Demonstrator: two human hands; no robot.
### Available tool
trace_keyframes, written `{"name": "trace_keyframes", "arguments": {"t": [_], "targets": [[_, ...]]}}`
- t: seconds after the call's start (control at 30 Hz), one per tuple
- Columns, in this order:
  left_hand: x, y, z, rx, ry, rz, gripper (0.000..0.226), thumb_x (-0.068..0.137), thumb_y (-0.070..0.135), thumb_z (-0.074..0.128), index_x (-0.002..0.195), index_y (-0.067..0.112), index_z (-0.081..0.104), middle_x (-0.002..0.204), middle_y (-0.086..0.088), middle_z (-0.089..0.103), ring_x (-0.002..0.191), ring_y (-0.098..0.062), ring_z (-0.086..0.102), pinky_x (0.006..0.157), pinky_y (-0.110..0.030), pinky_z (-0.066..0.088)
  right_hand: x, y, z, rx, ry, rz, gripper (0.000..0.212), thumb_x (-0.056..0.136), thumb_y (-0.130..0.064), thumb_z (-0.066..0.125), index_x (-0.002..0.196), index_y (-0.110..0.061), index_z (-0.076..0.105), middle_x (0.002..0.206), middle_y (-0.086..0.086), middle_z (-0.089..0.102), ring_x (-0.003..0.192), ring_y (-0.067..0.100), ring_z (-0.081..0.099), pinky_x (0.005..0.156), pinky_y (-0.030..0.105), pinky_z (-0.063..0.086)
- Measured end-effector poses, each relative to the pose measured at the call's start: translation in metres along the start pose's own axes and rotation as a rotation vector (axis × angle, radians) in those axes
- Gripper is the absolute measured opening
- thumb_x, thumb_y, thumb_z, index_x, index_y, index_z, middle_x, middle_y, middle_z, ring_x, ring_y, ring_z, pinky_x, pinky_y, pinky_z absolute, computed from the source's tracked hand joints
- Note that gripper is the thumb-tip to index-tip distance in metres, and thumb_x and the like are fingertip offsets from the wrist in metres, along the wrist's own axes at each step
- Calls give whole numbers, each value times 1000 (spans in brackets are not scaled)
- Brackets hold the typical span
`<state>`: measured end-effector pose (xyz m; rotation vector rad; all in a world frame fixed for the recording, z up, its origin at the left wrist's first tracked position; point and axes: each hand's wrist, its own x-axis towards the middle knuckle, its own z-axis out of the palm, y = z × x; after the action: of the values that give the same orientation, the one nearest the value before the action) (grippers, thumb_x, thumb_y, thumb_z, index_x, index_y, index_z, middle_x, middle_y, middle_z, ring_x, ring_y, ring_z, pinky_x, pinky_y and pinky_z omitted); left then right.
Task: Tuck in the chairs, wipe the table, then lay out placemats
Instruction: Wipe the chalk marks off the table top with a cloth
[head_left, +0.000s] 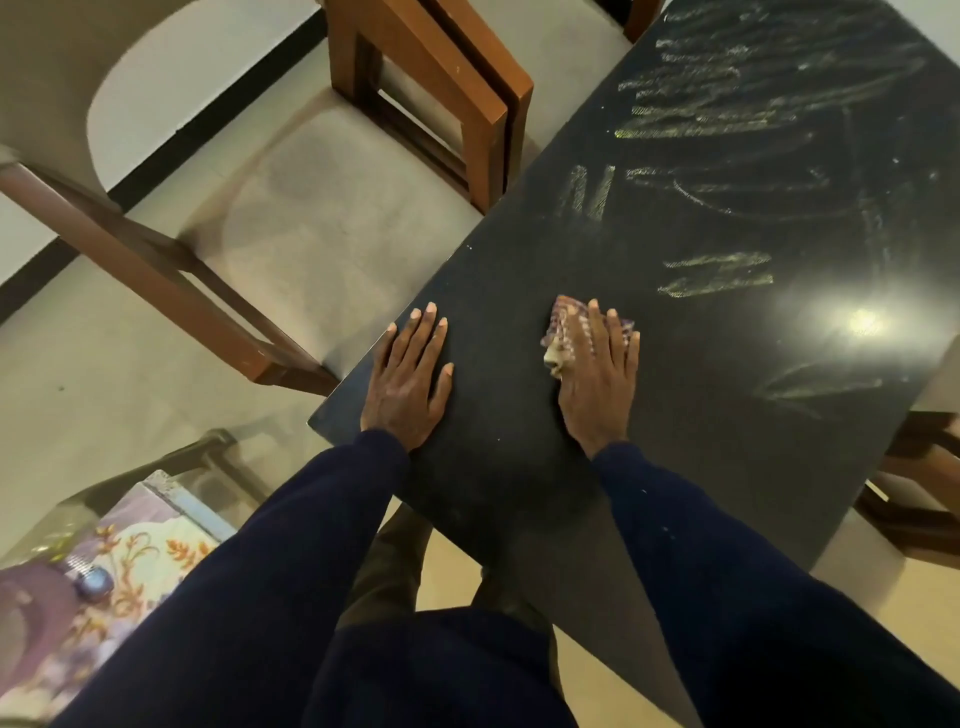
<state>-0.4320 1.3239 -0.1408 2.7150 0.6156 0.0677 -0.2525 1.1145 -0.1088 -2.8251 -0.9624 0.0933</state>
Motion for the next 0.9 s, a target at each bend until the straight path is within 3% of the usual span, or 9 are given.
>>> {"name": "trace_keyframes", "arguments": {"t": [0.1, 0.23, 0.33, 0.4, 0.5, 0.6, 0.67, 0.8, 0.9], "targets": [[0, -1, 0, 7, 3, 11, 63, 115, 46, 26, 169, 14, 23, 178, -7, 13, 165, -24, 11, 134, -48, 11, 12, -48, 9, 15, 58, 136, 72, 95, -20, 40, 166, -15, 32, 175, 13, 25, 163, 37, 20, 130, 63, 14], [-2, -3, 0, 10, -1, 31, 62, 115, 44, 19, 169, 13, 22, 178, -9, 12, 165, -24, 11, 133, -50, 14, -60, -78, 18, 90, -72, -233, 86, 90, -16, 71, 166, -18, 31, 178, 12, 15, 165, 37, 9, 130, 65, 12], [0, -4, -3, -2, 8, 30, 61, 115, 42, 21, 169, 13, 23, 178, -8, 13, 165, -25, 11, 133, -50, 13, -119, -33, 12, 82, -138, -447, 75, 91, -19, 72, 160, -15, 44, 177, 11, 21, 164, 36, 14, 130, 67, 14], [0, -3, -3, -8, 16, 22, 61, 115, 43, 23, 168, 14, 23, 178, -8, 13, 165, -25, 12, 134, -49, 12, -130, 11, 4, 75, -102, -400, 64, 95, -18, 66, 156, -13, 50, 174, 13, 28, 163, 37, 20, 128, 69, 16], [-2, -3, -2, 6, 28, 26, 60, 116, 41, 27, 169, 13, 22, 178, -8, 13, 165, -26, 10, 133, -50, 13, -102, 63, -10, 14, -68, -181, 71, 93, -16, 66, 161, -14, 44, 174, 13, 28, 163, 36, 20, 129, 66, 18], [-1, -2, -2, 20, 28, 40, 61, 116, 42, 24, 169, 12, 21, 178, -9, 12, 165, -28, 11, 133, -53, 15, -52, 69, -12, -16, 7, 147, 69, 98, -15, 49, 165, -13, 35, 175, 12, 27, 163, 35, 21, 129, 63, 18], [-1, -1, -3, 31, 24, 38, 61, 116, 41, 23, 169, 11, 22, 178, -10, 13, 165, -28, 11, 132, -54, 16, -30, 49, -6, -19, 48, 261, 68, 99, -18, 44, 166, -14, 32, 175, 11, 26, 163, 36, 20, 130, 63, 14], [1, 1, -5, 43, -18, 27, 62, 115, 42, 19, 169, 11, 21, 178, -9, 12, 165, -28, 9, 131, -55, 16, -53, -7, 5, -14, 24, 161, 77, 93, -19, 50, 167, -18, 30, 177, 12, 20, 164, 38, 15, 130, 64, 13], [1, 0, -7, 72, -35, 33, 63, 115, 43, 15, 169, 11, 20, 178, -9, 11, 165, -28, 8, 132, -55, 15, -116, -37, 11, 62, -60, -7, 87, 87, -19, 73, 165, -18, 34, 176, 14, 21, 164, 39, 13, 128, 67, 18]]}}
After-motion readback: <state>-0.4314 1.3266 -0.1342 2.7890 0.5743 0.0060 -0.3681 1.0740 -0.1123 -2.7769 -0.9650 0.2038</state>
